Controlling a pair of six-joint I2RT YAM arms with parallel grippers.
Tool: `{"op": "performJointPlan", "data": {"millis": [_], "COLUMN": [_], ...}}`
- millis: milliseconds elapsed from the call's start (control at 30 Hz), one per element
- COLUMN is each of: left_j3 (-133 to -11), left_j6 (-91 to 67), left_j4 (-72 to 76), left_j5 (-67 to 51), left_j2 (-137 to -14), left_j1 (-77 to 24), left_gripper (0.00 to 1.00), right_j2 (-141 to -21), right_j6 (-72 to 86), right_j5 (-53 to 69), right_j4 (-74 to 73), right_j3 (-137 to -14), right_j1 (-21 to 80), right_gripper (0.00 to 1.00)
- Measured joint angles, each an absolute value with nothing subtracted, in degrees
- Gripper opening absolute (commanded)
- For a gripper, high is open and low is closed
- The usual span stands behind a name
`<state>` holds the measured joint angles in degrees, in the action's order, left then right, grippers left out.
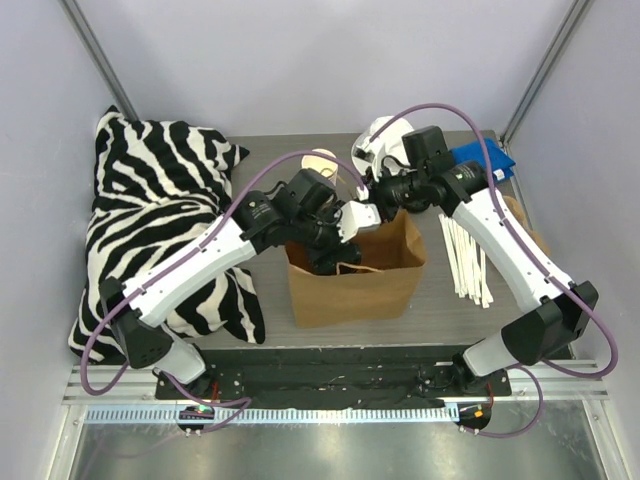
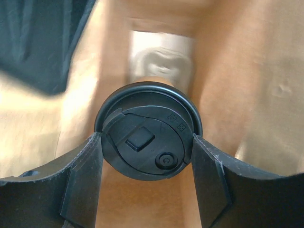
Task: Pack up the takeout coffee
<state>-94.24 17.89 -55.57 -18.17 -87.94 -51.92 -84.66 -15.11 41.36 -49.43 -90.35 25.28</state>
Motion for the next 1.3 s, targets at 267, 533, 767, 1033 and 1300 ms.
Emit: {"op": "performJointPlan", "data": {"millis": [267,533,767,1033,1300], "left_j3": [-89.36,-80.07,-69.25,-59.81,-59.79], "left_j6": [14.0,10.04,7.86,9.13,11.25], "left_j4": [-50.96,-45.41,-41.95,-39.59,-37.6], "left_j5": [-9.47,-1.48,0.62,3.05,7.11], "left_j2": [-81.14,-73.3,-64.4,-56.14,-56.66], "left_j1": [-50.98,-51.0,-51.64,-55.33,-60.03], "left_gripper": [0.0,0.0,0.0,0.0,0.0], "right_j2": [-79.37,-65.01,-58.28,-52.16,-57.36], "right_j6": [-4.1,6.61,8.75,8.99,6.26], "right_j5": [34.17,28.14,19.62,11.99,6.09], "right_j4": [-43.13,-35.03,-30.68,-26.39,-25.36], "right_j3": [-87.11,-78.02,-67.77,-62.39,-65.63], "right_j1": [25.85,30.5,38.33,46.04,50.09], "right_gripper": [0.01,0.01,0.01,0.01,0.01]}}
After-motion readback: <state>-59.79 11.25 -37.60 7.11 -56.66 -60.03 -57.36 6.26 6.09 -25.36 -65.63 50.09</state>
